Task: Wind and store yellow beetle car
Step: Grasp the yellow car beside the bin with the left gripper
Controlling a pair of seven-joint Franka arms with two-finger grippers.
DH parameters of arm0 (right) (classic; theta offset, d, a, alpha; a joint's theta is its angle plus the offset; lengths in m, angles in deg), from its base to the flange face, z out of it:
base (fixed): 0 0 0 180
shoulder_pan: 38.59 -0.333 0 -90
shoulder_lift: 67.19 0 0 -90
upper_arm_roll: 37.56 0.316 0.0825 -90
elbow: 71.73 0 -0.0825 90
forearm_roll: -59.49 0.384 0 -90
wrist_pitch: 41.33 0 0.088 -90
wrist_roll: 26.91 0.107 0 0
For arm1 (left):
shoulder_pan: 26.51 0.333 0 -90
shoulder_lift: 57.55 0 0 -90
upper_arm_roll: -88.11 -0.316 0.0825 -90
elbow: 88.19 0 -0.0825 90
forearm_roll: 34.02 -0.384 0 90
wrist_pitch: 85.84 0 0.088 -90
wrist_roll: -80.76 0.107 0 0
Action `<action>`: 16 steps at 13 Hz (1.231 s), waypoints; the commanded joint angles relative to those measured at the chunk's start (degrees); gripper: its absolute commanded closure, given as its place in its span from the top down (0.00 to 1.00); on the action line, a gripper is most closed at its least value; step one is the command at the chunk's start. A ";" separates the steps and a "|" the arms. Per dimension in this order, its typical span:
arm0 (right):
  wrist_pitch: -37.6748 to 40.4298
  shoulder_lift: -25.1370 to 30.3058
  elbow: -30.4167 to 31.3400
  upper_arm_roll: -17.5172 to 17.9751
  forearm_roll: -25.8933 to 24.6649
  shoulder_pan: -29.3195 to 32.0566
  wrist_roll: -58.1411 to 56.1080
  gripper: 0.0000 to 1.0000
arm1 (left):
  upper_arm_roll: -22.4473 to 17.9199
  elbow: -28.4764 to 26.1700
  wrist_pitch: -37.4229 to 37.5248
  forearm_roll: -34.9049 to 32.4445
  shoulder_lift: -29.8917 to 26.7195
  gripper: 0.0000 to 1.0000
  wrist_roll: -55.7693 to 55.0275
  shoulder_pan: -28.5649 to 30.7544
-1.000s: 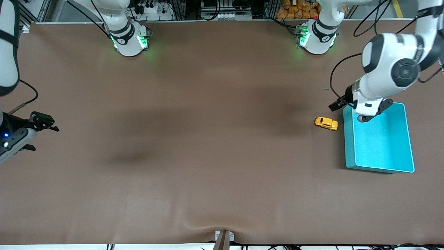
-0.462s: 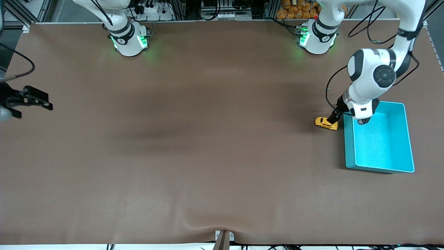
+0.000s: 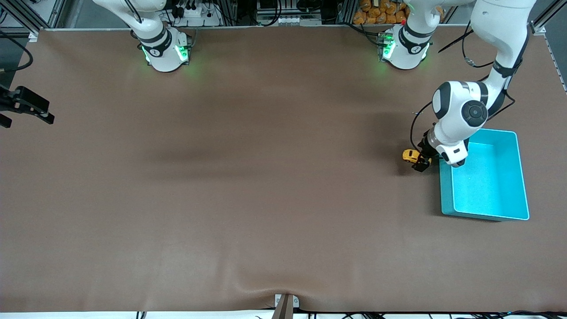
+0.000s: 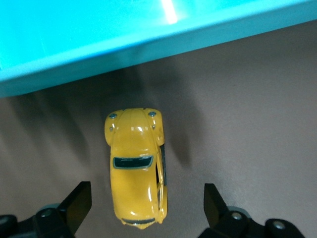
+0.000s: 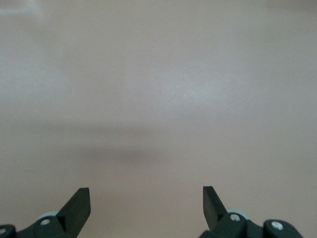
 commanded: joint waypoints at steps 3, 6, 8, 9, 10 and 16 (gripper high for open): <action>-3.47 4.51 7.38 0.20 -0.10 0.94 1.11 1.00 | 0.09 0.77 -0.68 0.47 1.03 0.07 -3.15 -0.41; -3.30 3.90 6.77 0.20 0.34 1.29 0.58 1.00 | 0.27 1.29 0.02 0.21 -1.86 0.00 -3.07 -0.49; -3.21 3.90 6.24 0.37 0.42 1.29 0.58 1.00 | 0.97 3.74 3.95 0.21 -4.32 0.00 -2.54 -1.98; -3.03 3.90 5.98 0.29 0.34 1.29 0.58 1.00 | 2.02 6.54 8.07 0.21 -6.07 0.00 -2.45 -1.99; -2.95 3.90 5.98 0.28 0.34 1.29 0.49 1.00 | 2.55 9.96 12.98 0.21 -6.88 0.00 -1.76 -1.82; -2.42 3.90 5.98 0.28 0.34 1.29 0.58 1.00 | 2.03 25.71 28.68 0.12 -4.26 0.00 29.99 9.06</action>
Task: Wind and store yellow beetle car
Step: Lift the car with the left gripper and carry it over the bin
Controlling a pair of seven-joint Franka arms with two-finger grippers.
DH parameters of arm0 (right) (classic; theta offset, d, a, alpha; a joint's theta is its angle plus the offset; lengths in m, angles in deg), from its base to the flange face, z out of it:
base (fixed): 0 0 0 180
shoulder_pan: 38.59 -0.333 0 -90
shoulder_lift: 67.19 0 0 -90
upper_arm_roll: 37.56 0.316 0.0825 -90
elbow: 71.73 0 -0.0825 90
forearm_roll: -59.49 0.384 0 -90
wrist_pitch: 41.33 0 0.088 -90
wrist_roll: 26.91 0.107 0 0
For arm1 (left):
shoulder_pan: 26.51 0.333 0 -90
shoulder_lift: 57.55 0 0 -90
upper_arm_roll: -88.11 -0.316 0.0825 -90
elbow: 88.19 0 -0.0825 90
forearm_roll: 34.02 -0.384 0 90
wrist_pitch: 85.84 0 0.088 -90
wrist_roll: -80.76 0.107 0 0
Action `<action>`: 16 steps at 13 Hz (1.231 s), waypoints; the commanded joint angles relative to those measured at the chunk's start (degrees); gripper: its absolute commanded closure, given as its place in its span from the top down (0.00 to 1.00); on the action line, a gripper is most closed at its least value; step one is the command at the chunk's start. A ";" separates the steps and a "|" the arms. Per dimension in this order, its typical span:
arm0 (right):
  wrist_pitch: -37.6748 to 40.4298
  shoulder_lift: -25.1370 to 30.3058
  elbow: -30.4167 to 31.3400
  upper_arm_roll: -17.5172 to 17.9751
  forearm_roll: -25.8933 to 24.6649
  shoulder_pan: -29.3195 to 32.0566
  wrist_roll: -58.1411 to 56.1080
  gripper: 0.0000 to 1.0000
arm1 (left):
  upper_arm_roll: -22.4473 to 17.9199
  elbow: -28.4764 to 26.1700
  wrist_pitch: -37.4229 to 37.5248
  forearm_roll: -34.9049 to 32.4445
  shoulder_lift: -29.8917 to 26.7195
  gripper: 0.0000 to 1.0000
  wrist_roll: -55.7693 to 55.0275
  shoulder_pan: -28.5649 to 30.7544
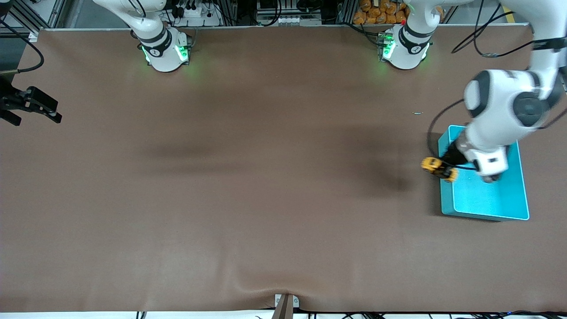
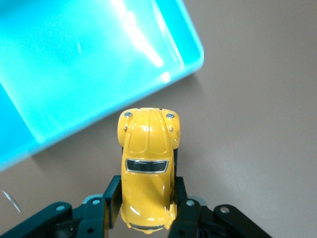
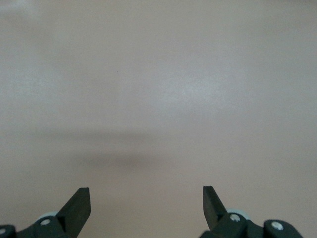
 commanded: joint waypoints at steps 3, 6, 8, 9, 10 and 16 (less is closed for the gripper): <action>0.56 1.11 0.35 0.55 0.27 0.89 0.37 1.00 | 0.44 7.24 1.20 -3.36 7.60 0.00 29.08 10.34; 0.56 1.03 0.44 0.64 0.27 0.80 0.55 1.00 | 0.35 8.48 0.85 -7.13 13.40 0.00 44.56 11.93; 0.91 1.03 0.44 0.64 0.27 0.71 0.55 1.00 | 0.44 8.40 0.67 -11.88 15.70 0.00 49.42 11.93; 1.09 1.03 0.44 0.64 0.27 0.71 0.55 1.00 | 0.44 8.39 0.67 -12.08 16.40 0.00 50.92 11.93; 1.35 1.03 0.44 0.64 0.27 0.71 0.46 1.00 | 0.44 8.39 0.58 -12.08 17.37 0.00 54.15 12.02; 1.53 1.03 0.44 0.64 0.27 0.63 0.63 1.00 | 0.71 8.04 -2.23 -11.91 19.13 0.01 62.89 15.10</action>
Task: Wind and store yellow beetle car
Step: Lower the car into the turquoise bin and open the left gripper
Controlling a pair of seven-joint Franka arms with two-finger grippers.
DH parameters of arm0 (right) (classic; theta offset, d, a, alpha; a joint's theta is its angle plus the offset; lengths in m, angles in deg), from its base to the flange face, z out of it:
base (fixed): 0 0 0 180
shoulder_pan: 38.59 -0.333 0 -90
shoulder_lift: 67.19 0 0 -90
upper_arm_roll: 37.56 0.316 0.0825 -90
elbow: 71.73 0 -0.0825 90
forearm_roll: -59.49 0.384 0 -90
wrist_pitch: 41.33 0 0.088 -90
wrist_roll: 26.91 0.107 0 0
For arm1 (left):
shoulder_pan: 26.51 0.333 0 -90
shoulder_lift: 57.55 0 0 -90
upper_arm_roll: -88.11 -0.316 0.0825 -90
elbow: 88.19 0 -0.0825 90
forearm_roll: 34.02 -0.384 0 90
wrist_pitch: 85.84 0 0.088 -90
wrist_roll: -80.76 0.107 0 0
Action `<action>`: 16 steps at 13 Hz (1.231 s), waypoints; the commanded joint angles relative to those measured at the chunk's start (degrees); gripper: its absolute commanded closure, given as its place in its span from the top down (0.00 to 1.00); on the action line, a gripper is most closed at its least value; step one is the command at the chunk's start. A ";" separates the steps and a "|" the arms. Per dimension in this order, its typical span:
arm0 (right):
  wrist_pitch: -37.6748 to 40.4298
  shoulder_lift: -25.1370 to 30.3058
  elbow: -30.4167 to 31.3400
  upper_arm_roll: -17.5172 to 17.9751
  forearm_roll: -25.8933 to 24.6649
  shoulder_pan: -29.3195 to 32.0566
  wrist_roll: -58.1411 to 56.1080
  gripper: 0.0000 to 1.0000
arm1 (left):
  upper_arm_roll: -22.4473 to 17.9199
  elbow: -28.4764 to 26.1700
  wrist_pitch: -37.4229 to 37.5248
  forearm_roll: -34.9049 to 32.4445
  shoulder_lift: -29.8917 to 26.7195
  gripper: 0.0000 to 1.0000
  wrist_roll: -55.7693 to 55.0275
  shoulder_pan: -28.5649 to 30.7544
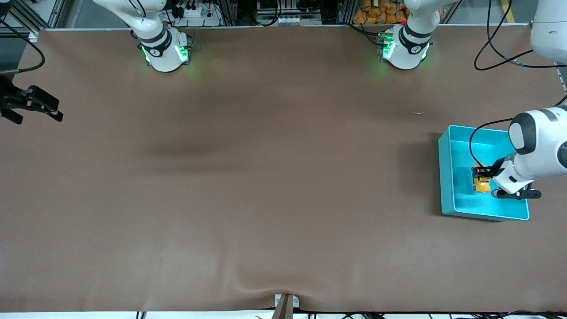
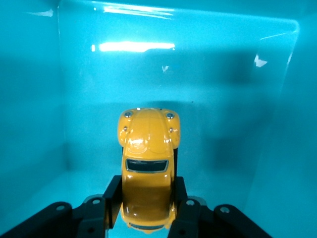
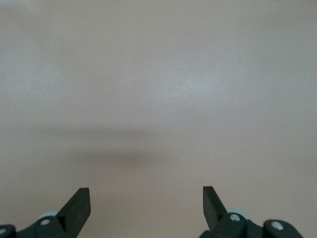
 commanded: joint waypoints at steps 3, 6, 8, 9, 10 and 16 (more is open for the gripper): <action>0.42 1.03 0.43 0.56 0.27 0.59 0.72 1.00 | 0.90 0.95 -0.51 -0.52 -0.02 1.00 0.00 0.09; 0.60 1.03 0.43 0.56 0.27 0.59 0.81 1.00 | 1.25 0.68 1.67 -0.52 -4.32 1.00 -0.18 -0.35; 0.60 1.03 0.43 0.56 0.27 0.59 0.81 1.00 | 3.26 0.77 5.45 -0.43 -8.79 1.00 -0.53 -0.27; 0.60 1.03 0.43 0.56 0.27 0.59 0.81 1.00 | 4.41 1.12 7.73 -0.34 -11.25 1.00 -1.31 -0.35; 0.60 1.03 0.43 0.56 0.27 0.59 0.81 1.00 | 5.81 1.47 9.75 0.01 -13.54 1.00 -1.84 -0.35; 0.60 1.03 0.34 0.56 0.27 0.59 0.81 1.00 | 8.21 9.11 28.19 6.95 -23.57 1.00 -8.67 -5.94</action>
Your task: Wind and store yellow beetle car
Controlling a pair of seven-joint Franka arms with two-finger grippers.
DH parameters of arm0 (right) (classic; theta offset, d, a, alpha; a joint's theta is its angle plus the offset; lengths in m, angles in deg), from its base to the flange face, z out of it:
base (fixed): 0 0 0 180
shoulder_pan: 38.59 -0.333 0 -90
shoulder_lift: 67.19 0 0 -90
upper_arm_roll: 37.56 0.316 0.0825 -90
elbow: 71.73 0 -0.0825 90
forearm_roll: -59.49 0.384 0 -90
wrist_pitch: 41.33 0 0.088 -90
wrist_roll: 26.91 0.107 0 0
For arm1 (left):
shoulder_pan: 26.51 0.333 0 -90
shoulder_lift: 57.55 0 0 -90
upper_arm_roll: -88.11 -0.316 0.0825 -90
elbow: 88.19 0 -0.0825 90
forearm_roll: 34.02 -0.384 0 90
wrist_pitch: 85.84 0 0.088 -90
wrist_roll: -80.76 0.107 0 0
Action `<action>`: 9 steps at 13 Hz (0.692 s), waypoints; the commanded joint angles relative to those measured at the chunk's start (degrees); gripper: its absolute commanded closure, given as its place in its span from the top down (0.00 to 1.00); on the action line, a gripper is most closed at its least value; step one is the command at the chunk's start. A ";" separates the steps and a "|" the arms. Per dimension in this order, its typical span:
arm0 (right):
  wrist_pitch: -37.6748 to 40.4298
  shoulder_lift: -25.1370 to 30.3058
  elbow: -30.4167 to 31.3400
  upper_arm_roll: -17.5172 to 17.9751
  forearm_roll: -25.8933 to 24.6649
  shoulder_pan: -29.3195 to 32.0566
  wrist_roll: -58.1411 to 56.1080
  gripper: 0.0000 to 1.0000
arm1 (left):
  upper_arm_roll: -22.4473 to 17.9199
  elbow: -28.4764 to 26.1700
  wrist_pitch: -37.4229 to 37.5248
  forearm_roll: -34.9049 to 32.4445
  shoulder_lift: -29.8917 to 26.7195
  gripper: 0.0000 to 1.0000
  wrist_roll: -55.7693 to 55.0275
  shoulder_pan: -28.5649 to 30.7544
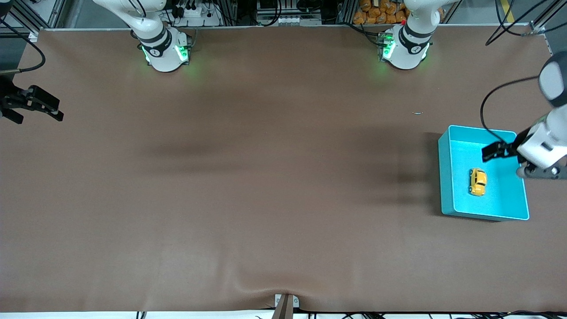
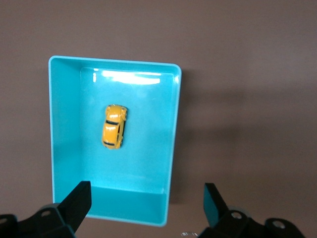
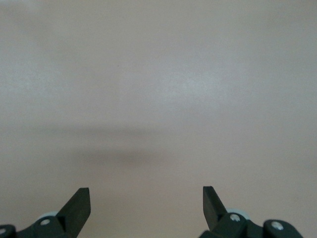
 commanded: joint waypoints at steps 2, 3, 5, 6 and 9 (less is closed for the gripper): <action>0.37 1.03 0.43 0.53 0.26 0.60 0.81 1.00 | -5.60 3.25 8.55 1.30 -4.50 1.00 -8.24 -11.84; 0.37 1.03 0.43 0.53 0.26 0.60 0.81 1.00 | -8.06 3.25 9.33 1.30 -5.99 1.00 -8.61 -15.62; 0.37 1.03 0.43 0.53 0.26 0.60 0.89 1.00 | -14.03 3.87 13.28 1.22 -8.37 1.00 -7.56 -22.40; 0.29 1.03 0.43 0.53 0.26 0.60 0.90 1.00 | -14.49 4.31 14.51 1.30 -8.81 1.00 -6.77 -22.95; 0.29 1.03 0.43 0.53 0.26 0.60 0.90 1.00 | -14.32 9.31 17.86 1.56 -8.38 1.00 -4.65 -22.52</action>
